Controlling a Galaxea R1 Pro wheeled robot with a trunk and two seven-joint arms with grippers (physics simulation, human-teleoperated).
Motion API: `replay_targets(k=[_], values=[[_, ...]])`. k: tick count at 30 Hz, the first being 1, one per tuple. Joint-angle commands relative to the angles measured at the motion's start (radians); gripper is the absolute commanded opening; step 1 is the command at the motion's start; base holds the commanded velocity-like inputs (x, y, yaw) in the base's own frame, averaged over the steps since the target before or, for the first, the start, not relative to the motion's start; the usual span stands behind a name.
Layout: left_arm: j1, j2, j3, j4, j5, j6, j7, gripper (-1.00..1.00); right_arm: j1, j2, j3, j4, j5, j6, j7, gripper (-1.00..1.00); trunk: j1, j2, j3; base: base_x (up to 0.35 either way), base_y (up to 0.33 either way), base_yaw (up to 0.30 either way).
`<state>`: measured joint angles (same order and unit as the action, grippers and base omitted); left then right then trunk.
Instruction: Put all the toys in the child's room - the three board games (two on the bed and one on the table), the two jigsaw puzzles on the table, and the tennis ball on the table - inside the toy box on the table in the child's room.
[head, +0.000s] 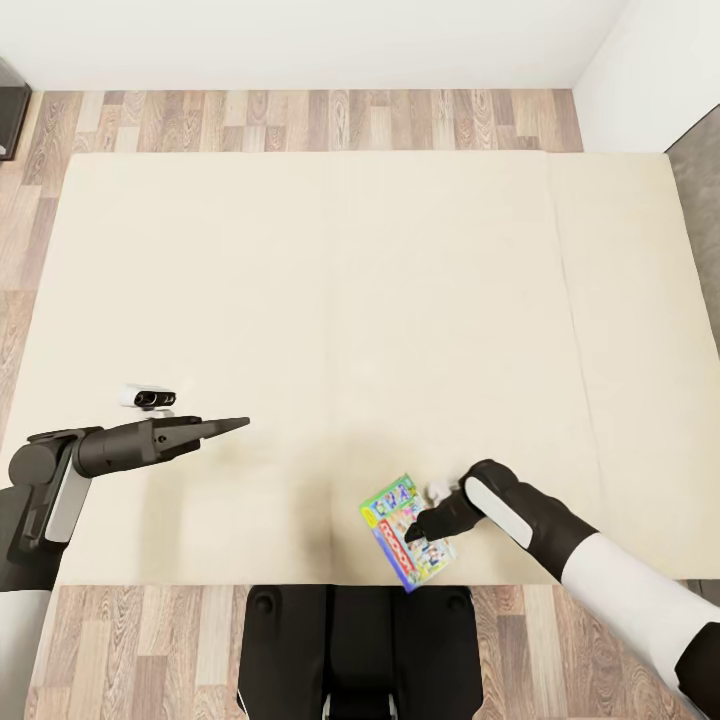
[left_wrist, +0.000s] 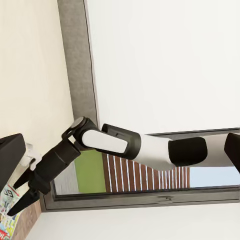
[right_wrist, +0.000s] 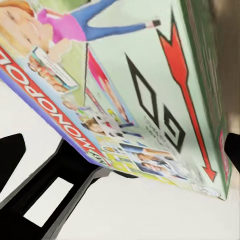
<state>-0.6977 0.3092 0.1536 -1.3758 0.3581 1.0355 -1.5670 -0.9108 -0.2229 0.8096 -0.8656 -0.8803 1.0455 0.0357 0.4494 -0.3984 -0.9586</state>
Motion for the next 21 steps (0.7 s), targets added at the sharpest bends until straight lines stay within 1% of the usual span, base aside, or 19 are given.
replay_targets(k=[1, 21], values=[[0.0, 0.0, 0.0, 0.0, -0.001, 0.011, -0.004, 1.0, -0.001, -0.001, 0.004, -0.005, 0.004, 0.002, 0.008, 1.0, 0.001, -0.002, -0.001, 0.0, 0.0, 0.0], [0.0, 0.0, 0.0, 0.0, 0.0, 0.011, -0.004, 1.0, 0.0, 0.003, 0.008, -0.014, 0.005, 0.002, 0.016, 1.0, 0.001, -0.002, -0.001, 0.0, 0.0, 0.0]])
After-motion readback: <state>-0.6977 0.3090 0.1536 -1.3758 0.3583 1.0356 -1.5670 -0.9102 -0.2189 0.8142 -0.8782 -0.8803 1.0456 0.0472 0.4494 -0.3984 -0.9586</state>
